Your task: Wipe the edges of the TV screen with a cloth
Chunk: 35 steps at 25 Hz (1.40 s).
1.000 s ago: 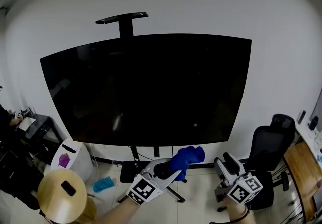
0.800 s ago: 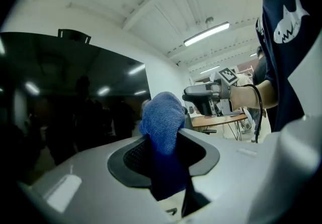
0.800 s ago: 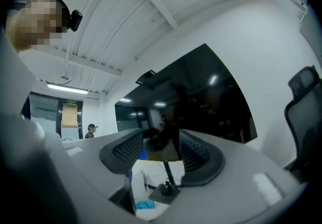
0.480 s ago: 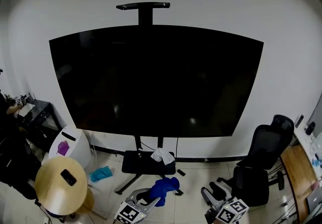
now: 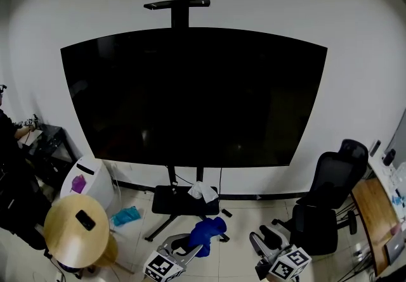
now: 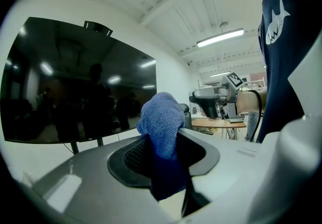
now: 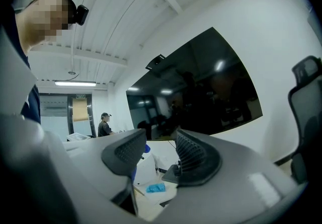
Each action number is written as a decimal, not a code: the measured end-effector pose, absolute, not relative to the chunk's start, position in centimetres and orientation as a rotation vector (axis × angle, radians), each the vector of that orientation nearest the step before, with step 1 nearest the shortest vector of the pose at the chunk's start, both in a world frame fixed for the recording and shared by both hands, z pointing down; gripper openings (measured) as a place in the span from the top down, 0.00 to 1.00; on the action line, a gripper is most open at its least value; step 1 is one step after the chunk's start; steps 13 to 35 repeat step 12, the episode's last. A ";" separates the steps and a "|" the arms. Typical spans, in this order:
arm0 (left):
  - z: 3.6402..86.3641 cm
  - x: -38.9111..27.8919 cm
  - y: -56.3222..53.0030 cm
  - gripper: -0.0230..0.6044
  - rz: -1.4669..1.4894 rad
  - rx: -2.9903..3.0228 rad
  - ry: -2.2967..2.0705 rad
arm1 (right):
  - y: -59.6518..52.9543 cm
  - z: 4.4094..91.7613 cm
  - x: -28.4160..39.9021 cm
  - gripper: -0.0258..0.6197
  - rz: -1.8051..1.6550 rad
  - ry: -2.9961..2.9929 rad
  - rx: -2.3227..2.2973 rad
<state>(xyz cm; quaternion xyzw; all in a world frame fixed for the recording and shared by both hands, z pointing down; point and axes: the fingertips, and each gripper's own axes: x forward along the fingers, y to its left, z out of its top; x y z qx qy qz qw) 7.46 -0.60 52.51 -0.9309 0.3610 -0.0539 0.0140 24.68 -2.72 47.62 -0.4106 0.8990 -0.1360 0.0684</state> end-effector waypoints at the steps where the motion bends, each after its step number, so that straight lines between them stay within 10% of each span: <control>1: 52.5 7.8 -0.5 0.76 -0.167 -2.900 1.123 | -2.6 47.6 24.8 0.65 -0.406 2.709 -1.235; 35: 52.7 11.2 1.4 0.76 -0.179 -2.910 1.113 | -0.5 48.3 28.6 0.65 -0.433 2.687 -1.260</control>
